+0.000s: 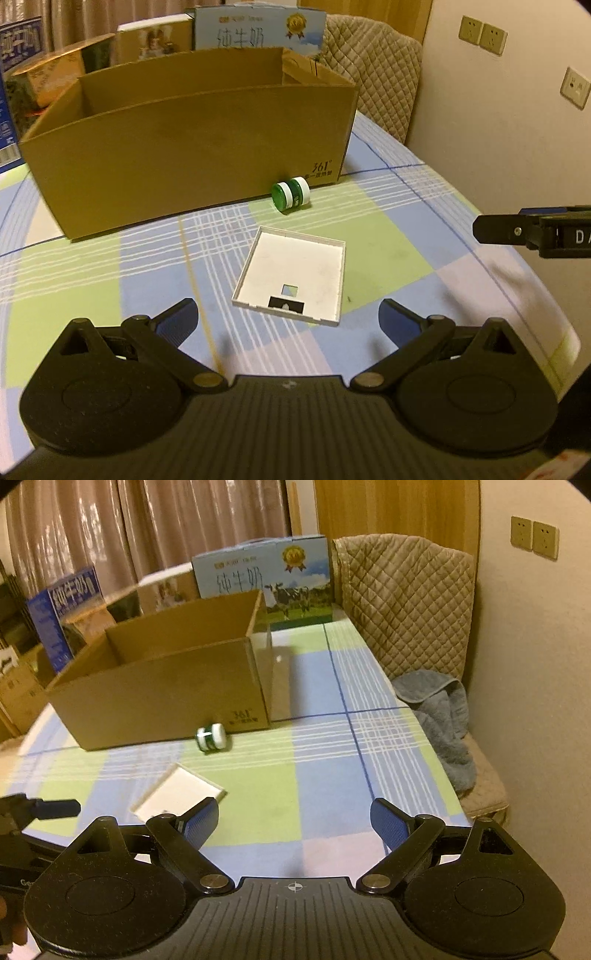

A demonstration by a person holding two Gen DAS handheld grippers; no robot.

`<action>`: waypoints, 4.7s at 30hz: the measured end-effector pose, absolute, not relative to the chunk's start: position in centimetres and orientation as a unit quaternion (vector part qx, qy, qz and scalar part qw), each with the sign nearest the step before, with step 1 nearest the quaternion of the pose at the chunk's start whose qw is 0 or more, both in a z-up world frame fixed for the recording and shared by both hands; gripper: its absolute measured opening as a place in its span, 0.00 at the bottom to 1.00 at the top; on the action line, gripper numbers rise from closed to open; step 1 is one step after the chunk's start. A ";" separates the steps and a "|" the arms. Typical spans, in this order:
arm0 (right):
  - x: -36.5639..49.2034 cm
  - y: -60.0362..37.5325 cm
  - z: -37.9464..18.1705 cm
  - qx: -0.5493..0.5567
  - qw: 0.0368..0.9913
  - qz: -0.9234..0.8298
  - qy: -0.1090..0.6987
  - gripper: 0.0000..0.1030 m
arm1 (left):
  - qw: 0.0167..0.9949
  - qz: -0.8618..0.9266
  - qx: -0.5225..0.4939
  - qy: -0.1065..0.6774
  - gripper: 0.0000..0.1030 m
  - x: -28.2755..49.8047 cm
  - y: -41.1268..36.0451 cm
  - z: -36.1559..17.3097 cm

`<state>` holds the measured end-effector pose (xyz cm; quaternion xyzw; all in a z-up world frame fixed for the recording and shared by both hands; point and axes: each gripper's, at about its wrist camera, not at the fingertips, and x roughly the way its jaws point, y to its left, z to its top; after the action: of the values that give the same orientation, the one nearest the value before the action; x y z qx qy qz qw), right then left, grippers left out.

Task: Organize rigid objects
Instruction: 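Lower the left tool onto the white tray while the right tool approaches the tape roll, then grasp the white tray with the left tool while the right tool grasps the tape roll, then carry the tray and the tape roll into the cardboard box with both tools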

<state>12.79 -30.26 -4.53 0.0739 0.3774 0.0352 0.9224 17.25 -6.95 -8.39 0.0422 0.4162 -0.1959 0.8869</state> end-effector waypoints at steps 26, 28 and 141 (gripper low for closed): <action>17.7 -31.9 -9.5 0.109 0.906 0.007 0.409 0.84 | 0.866 -0.244 0.103 0.424 0.93 23.5 -10.6 -13.7; 17.7 -31.9 -9.5 0.108 0.907 0.006 0.406 0.84 | 0.866 -0.246 0.103 0.423 0.89 23.5 -10.6 -13.6; 31.8 -20.7 5.6 0.030 0.928 0.166 0.332 0.28 | 0.914 -0.109 -0.038 0.389 0.80 34.4 3.3 4.6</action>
<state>31.84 -20.71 5.60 0.0297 0.3319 0.1664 0.9281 34.42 3.32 4.56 -0.0380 0.3892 -0.1088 0.9139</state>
